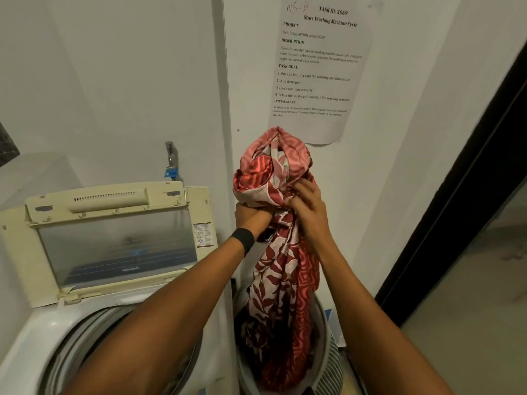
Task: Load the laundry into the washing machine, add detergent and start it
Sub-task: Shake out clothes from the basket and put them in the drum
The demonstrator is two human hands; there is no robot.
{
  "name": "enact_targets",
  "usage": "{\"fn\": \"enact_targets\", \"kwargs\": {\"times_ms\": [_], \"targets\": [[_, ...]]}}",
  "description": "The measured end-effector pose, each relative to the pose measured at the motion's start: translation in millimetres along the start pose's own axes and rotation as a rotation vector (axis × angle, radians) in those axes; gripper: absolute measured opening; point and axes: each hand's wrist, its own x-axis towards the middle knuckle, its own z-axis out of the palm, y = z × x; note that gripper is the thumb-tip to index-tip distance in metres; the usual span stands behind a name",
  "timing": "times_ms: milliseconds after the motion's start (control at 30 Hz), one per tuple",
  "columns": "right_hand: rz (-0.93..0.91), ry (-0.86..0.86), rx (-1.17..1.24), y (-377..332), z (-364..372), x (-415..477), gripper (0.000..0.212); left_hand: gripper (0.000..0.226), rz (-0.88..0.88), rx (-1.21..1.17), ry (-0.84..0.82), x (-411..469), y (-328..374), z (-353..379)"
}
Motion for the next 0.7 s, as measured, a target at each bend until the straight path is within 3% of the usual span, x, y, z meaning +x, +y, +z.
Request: {"fn": "enact_targets", "kwargs": {"times_ms": [100,133,200,233,300,367,433,533,600,700], "targets": [[0.032,0.069,-0.13,30,2,-31,0.09,0.023,-0.035,0.005,0.017,2,4,-3],[0.134,0.041,-0.119,50,3,-39,0.102,0.027,-0.023,-0.012,0.011,4,5,-4],[0.345,-0.086,-0.223,92,4,-57,0.114,0.057,0.007,-0.025,0.001,8,8,-10],[0.411,-0.156,-0.266,109,3,-64,0.109,0.065,0.028,-0.026,0.006,10,11,-13],[0.447,-0.233,-0.284,112,0,-73,0.057,0.064,0.051,0.024,0.031,15,16,-18],[0.38,-0.151,-0.252,96,-4,-63,0.016,0.056,0.057,0.074,0.081,23,17,-27],[0.235,0.06,-0.161,61,-12,-47,0.012,0.04,0.067,0.123,0.133,27,16,-37],[0.01,0.337,0.105,5,-27,-10,0.028,0.023,0.157,0.29,0.131,26,6,-43],[-0.035,0.35,0.251,-23,-30,15,0.038,0.017,0.195,0.374,0.097,23,2,-39],[-0.002,0.297,0.332,-35,-14,38,0.029,0.005,0.196,0.388,-0.085,16,11,-35]]}}
